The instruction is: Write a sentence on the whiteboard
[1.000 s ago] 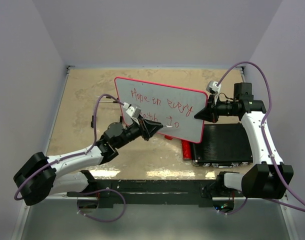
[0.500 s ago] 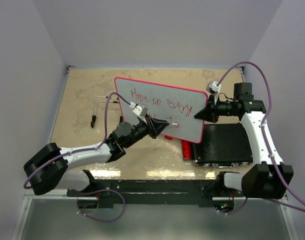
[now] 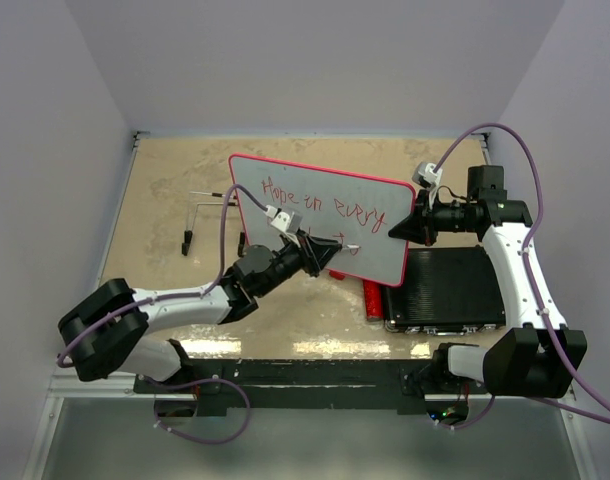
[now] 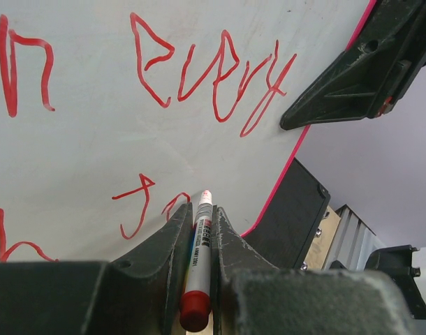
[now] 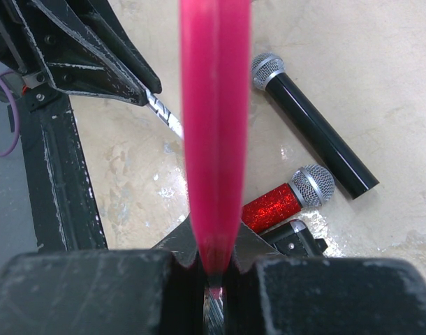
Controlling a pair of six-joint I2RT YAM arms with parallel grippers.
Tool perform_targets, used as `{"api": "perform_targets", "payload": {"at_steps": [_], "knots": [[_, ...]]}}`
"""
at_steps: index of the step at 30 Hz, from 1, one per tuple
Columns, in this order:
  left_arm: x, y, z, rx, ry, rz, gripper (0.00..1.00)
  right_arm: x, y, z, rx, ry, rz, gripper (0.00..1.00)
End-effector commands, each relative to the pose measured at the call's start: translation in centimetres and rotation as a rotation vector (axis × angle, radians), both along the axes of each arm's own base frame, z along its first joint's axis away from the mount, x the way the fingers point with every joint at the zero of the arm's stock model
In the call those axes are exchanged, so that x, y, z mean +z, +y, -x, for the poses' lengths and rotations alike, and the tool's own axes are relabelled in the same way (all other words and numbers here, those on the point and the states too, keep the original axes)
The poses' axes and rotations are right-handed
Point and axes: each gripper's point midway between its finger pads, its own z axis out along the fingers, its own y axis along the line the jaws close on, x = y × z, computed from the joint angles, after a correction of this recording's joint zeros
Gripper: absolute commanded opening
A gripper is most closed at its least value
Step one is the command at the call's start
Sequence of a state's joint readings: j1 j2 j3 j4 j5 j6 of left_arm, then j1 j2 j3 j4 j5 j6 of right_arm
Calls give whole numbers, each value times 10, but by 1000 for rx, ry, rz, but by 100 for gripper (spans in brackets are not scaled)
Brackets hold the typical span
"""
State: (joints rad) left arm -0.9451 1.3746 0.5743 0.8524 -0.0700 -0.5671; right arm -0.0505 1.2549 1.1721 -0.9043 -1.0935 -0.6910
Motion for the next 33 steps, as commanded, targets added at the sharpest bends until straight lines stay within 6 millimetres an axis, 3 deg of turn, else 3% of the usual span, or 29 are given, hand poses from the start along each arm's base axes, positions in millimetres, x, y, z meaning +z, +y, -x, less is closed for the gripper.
{"api": "perform_targets", "payload": {"at_steps": [1,10,26,33], "knots": [[35,-8,-6,16,-53,97,0,18,8,7,38,-57,-43,0],[31,-10,-11,30,-49,95,0,18,8,7,38,-59,-43,0],[1,-14,-8,5,-2,10,0,19,8,8,38,-59,-43,0],[-1,-18,-7,-18,3,9,0,19,8,8,38,-59,-43,0]]}}
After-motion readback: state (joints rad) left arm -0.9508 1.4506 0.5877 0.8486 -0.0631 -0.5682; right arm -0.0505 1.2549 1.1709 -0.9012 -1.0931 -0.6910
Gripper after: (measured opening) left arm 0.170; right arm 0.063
